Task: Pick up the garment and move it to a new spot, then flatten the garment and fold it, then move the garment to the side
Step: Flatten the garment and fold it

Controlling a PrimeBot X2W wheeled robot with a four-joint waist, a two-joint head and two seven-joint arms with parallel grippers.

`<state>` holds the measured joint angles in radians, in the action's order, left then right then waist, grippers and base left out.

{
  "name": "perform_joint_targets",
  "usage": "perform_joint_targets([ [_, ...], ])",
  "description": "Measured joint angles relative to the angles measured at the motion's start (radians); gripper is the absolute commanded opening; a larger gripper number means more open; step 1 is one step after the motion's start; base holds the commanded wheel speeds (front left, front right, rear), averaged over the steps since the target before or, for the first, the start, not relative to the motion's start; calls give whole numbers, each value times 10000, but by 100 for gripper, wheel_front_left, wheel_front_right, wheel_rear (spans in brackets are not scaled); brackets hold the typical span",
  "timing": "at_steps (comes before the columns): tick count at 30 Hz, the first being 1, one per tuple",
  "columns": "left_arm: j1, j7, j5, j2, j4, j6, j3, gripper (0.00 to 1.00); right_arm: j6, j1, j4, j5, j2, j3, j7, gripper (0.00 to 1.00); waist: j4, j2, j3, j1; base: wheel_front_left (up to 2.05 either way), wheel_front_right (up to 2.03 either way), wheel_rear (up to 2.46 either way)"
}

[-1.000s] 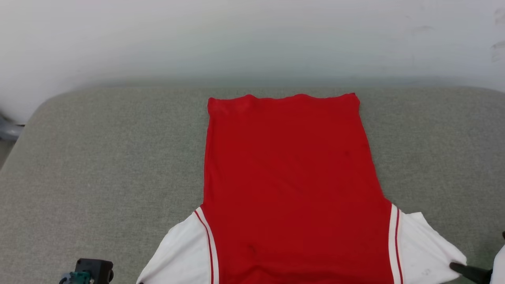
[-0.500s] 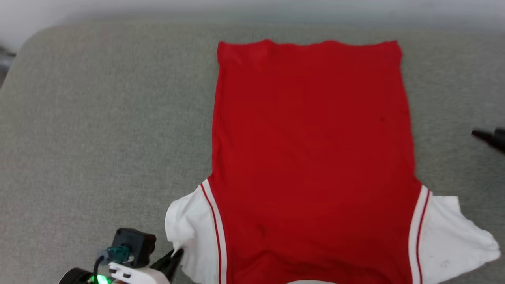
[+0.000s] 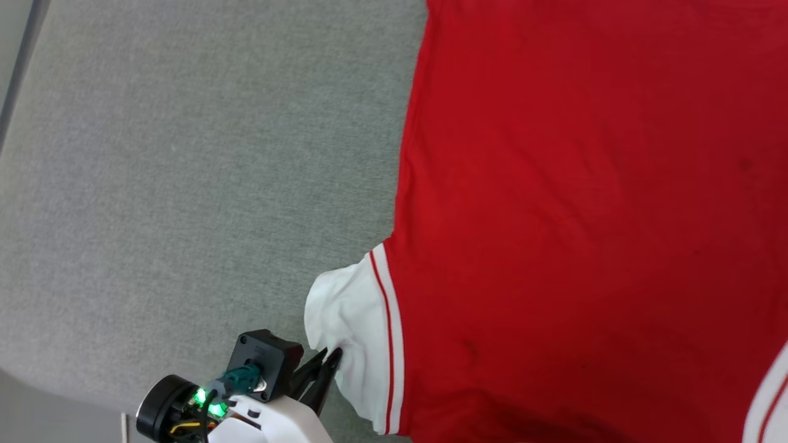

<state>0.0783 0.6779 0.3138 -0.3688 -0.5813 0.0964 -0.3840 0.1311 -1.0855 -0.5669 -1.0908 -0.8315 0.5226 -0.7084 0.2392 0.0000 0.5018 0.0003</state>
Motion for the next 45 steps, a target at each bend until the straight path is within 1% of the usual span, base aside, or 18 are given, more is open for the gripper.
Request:
perform_joint_targets([
  [4,-83,-150,-123,138,33,-10,-209,0,0,-665,-826,533,59,10,-263,100,484,0,404,-1,0,0,0],
  [8,-226,-314,-205,244,117,-54,-330,0,0,-1069,-1304,825,144,48,-416,100,837,0,731,-1,0,0,0],
  [14,-273,-499,-209,357,232,-59,-489,0,0,-1499,-1570,1221,128,209,-686,100,1152,0,1074,-2,0,0,0],
  [18,-354,-619,-211,416,320,-71,-554,0,-2,-1557,-1415,1429,-13,529,-853,100,1282,0,1188,-3,0,0,0],
  [19,-383,-637,-211,433,341,-71,-566,0,-4,-1545,-1346,1421,-67,616,-934,89,1311,0,1203,-3,0,0,0],
  [20,-392,-656,-211,451,355,-71,-579,0,-6,-1529,-1289,1392,-115,669,-1022,31,1337,0,1215,-3,0,0,0],
  [21,-393,-667,-209,464,374,-69,-585,0,-8,-1523,-1229,1375,-153,713,-1101,0,1360,0,1225,-4,0,0,0],
  [25,-391,-736,-207,468,456,-69,-596,0,-8,-1441,-1007,1337,-272,972,-1283,0,1437,0,1216,-4,0,0,0],
  [31,-420,-756,-188,458,539,-52,-577,0,0,-1230,-1022,1375,-322,1208,-1185,0,1381,0,1020,-4,0,0,0],
  [39,-439,-742,-94,351,683,-40,-462,0,6,-439,-1141,1185,-399,1580,-1014,0,1034,0,411,-4,0,0,0],
  [45,-427,-694,270,280,901,8,-178,0,4,709,-1127,660,-215,1833,-614,0,653,0,-372,-4,0,0,0],
])
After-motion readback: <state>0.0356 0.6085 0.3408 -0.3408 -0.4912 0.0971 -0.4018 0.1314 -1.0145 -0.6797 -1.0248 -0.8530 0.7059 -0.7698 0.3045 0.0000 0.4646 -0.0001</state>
